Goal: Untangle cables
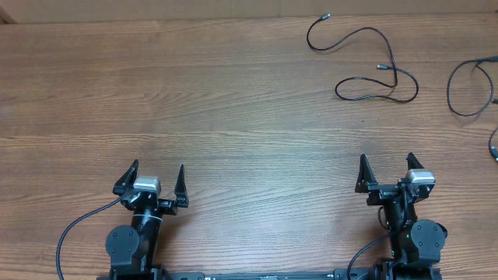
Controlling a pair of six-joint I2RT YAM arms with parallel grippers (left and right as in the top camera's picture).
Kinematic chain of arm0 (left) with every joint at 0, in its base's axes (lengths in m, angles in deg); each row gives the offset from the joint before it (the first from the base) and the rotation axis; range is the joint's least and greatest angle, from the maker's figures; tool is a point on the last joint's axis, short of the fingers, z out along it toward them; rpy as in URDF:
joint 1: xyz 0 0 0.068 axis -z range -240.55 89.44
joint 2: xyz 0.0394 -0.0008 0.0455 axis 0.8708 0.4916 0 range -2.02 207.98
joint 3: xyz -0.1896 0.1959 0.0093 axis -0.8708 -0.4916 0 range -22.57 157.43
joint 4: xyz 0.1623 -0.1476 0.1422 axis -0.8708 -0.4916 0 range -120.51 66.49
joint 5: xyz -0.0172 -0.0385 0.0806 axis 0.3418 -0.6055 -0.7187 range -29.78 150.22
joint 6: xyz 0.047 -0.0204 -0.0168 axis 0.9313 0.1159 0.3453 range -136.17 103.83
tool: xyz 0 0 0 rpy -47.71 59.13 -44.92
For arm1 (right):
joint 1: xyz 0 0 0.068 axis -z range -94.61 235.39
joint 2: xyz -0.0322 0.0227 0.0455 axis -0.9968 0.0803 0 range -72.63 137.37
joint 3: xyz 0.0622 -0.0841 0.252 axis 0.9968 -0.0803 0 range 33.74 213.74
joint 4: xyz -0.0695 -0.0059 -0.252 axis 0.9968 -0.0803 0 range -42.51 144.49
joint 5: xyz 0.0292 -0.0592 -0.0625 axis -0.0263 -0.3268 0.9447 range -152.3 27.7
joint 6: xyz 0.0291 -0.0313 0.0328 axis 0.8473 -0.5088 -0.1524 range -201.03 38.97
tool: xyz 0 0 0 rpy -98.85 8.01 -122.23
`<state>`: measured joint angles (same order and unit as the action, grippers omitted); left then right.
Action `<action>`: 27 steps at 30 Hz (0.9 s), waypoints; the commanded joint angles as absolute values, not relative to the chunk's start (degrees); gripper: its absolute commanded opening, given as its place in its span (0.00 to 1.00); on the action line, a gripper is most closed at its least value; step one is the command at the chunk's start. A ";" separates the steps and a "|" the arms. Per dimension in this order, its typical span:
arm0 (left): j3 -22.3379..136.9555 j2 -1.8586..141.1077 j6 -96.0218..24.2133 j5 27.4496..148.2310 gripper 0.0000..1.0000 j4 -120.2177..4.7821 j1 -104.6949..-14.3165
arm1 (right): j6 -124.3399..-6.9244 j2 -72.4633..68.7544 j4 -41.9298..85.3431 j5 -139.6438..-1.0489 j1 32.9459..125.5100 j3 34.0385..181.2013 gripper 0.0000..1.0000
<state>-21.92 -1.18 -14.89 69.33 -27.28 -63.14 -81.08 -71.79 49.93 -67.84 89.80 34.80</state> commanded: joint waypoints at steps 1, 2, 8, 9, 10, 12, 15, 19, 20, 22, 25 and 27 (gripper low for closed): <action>-22.29 -1.84 -13.40 68.41 0.99 -27.54 -62.77 | -81.52 -72.46 50.18 -67.47 89.53 34.19 1.00; -22.29 -1.84 -13.62 68.41 1.00 -27.54 -62.75 | -81.52 -72.46 50.18 -67.47 89.53 34.19 1.00; -22.29 -1.84 -18.30 65.72 1.00 -27.78 -62.47 | -81.52 -72.46 50.18 -67.47 89.53 34.19 1.00; -22.32 -1.84 -18.50 65.48 0.99 -27.83 -62.10 | -81.52 -72.46 50.18 -67.47 89.53 34.19 1.00; -22.29 -1.84 -18.52 65.22 1.00 -27.89 -61.64 | -81.52 -72.46 50.18 -67.47 89.53 34.19 1.00; -22.29 -1.84 -18.54 64.65 0.99 -27.98 -60.83 | -81.52 -72.46 50.18 -67.47 89.53 34.19 1.00; -22.32 -1.84 -18.56 64.23 1.00 -28.00 -60.41 | -81.52 -72.46 50.18 -67.47 89.53 34.19 1.00; -22.32 -1.84 -19.39 63.84 1.00 -28.00 -60.41 | -81.52 -72.46 50.18 -67.47 89.53 34.19 1.00; -22.32 -1.84 -19.96 63.60 1.00 -28.03 -60.41 | -81.52 -72.46 50.18 -67.47 89.53 34.19 1.00; -22.32 -1.84 -20.46 63.19 0.99 -28.07 -60.41 | -81.52 -72.46 50.18 -67.47 89.53 34.19 1.00; -22.32 -1.84 -19.48 63.49 1.00 -28.00 -60.41 | -81.52 -72.46 50.18 -67.47 89.53 34.19 1.00; -22.32 -1.84 -18.91 64.19 1.00 -27.89 -60.41 | -81.52 -72.46 50.18 -67.47 89.53 34.19 1.00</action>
<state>-21.92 -1.18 -19.17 64.26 -27.81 -60.83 -81.11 -71.79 49.96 -67.84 89.80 34.80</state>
